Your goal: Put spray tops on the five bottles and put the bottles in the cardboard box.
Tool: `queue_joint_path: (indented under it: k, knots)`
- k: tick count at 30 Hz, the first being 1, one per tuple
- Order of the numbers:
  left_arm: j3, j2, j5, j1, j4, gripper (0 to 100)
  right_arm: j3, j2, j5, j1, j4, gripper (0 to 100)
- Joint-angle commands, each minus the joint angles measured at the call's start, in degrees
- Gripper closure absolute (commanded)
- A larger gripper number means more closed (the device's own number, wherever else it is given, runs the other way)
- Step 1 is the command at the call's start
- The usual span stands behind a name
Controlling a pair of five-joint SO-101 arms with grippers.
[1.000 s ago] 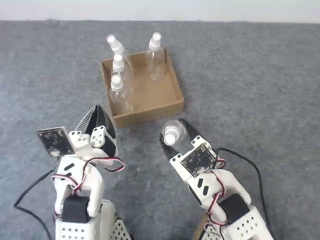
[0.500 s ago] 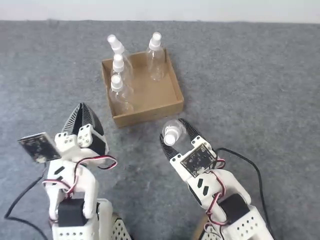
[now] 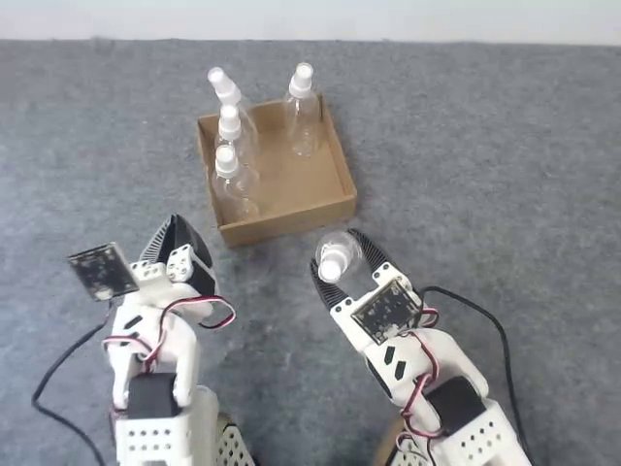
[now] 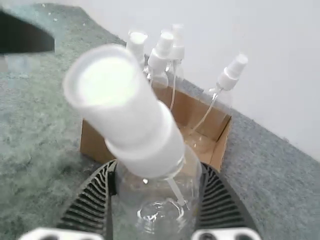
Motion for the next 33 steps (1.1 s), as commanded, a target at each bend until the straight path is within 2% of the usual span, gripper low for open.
queue_joint_path:
  k: [1, 9, 25, 33]
  knots:
    - [2.2, -0.9, -3.7, -0.4, -7.2, 99, -7.4, -0.5, 0.3, 0.5, 0.0, 99.2]
    - [2.2, -0.8, -3.7, 0.0, -5.9, 99, -17.4, 2.0, 0.3, 0.4, 0.0, 99.3]
    - [2.2, -0.8, -3.9, -0.4, -5.8, 99, -45.3, 42.9, 0.2, 0.4, -0.9, 99.3]
    - [2.2, -0.8, -4.0, -0.4, -5.8, 99, -49.8, 56.2, 0.2, 2.1, -8.9, 99.3]
